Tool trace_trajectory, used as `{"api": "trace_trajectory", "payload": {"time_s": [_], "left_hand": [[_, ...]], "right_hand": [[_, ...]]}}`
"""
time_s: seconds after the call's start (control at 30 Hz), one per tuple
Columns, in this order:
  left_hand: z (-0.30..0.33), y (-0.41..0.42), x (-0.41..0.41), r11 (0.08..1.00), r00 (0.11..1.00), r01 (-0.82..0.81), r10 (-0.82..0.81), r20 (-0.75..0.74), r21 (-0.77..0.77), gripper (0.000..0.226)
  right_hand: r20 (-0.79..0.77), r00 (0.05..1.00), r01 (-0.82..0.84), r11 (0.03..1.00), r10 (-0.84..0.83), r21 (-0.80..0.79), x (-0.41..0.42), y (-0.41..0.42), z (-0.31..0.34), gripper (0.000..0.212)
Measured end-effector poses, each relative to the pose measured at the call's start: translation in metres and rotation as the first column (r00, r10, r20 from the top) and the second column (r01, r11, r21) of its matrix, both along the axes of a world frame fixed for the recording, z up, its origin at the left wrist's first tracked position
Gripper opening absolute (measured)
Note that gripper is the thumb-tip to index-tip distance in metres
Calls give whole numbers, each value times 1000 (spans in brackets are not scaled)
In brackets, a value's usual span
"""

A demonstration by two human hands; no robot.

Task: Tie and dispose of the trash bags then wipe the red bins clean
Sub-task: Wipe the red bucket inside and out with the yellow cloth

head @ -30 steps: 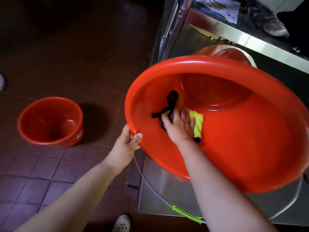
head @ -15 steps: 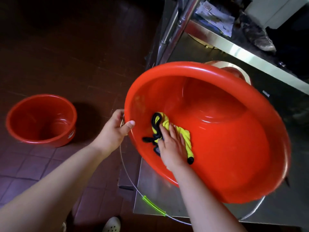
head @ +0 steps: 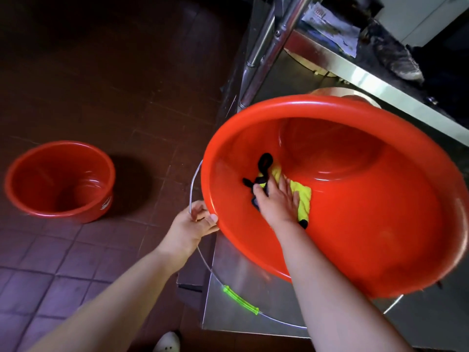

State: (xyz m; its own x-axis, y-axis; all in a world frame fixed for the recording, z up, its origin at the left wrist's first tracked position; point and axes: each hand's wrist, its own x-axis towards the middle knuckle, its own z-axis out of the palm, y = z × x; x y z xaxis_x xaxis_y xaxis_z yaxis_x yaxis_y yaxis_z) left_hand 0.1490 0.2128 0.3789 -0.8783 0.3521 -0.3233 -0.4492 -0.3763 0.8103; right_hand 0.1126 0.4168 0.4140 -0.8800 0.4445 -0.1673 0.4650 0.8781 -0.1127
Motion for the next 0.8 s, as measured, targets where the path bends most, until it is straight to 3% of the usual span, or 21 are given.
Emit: {"api": "trace_trajectory", "payload": {"time_s": [0.2,0.37,0.6,0.7,0.8], "left_hand": [[3,5,6,993,993,-115,115,0,4,16],[20,2,5,992,991,-129,129,-19,10,13],[53,-5,-24,974,968,-175,143,-207,-142,18],[59,-5,-36,974,958,-190,156,-241,-123,23],[52,-6,-35,989,974,-139,130,-185,-40,23]], "right_hand": [[-61,964,-259,965,257,-30,81,-63,-1,62],[-28,946,-325,942,324,-88,86,-42,5,59],[-17,990,-139,990,139,6,24,20,4,57],[-31,999,-29,999,30,31,1,47,4,56],[-19,1000,16,999,-16,45,-10,57,0,57]]}}
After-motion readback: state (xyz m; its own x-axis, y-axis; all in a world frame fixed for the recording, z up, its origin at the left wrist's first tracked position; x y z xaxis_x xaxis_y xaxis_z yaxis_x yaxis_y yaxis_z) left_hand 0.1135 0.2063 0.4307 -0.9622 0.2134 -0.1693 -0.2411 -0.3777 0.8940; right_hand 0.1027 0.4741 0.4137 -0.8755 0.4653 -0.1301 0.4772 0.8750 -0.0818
